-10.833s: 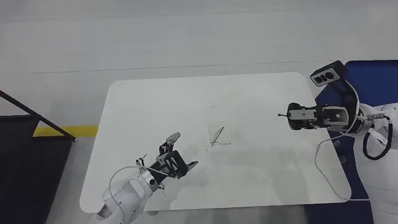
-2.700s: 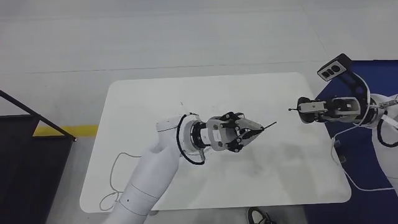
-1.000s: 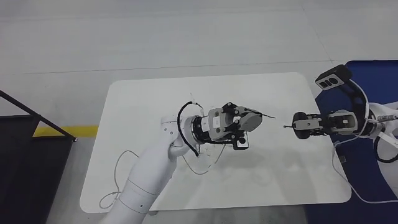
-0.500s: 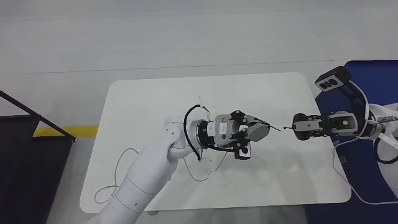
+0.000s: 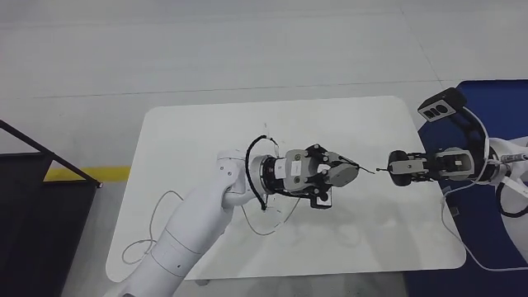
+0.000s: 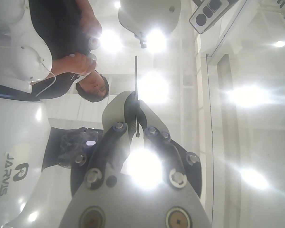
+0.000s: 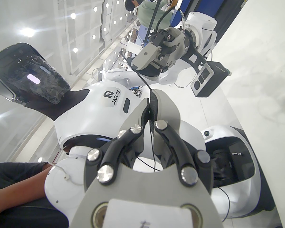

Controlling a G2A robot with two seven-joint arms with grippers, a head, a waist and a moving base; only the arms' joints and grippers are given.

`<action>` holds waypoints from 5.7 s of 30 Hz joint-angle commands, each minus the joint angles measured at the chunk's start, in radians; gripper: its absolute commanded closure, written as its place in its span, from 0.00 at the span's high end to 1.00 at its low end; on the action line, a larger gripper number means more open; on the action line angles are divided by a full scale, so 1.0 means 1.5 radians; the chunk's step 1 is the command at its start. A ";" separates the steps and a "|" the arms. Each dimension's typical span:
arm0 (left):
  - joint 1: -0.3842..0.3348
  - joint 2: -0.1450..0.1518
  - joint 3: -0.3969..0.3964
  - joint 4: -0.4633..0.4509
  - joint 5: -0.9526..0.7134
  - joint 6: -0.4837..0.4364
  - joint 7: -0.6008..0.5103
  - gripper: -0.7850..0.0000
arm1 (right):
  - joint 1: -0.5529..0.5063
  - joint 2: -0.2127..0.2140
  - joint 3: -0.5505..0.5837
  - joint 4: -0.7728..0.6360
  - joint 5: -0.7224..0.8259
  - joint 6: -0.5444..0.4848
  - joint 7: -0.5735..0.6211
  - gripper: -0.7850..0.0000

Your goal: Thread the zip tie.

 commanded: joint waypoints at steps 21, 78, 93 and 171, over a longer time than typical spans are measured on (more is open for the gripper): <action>-0.027 -0.009 0.008 0.030 0.009 0.000 -0.004 0.00 | 0.000 0.000 0.000 0.000 0.000 0.000 0.000 0.00; -0.017 -0.015 -0.004 0.025 -0.015 0.000 -0.010 0.00 | 0.000 0.000 0.000 0.000 0.000 0.000 0.000 0.00; -0.025 -0.008 0.021 0.035 -0.015 0.000 -0.013 0.00 | 0.000 0.000 0.000 0.000 0.000 0.000 0.000 0.00; 0.023 0.033 -0.009 -0.147 0.363 -0.230 0.231 1.00 | -0.017 -0.004 0.028 -0.012 0.097 0.154 -0.092 0.00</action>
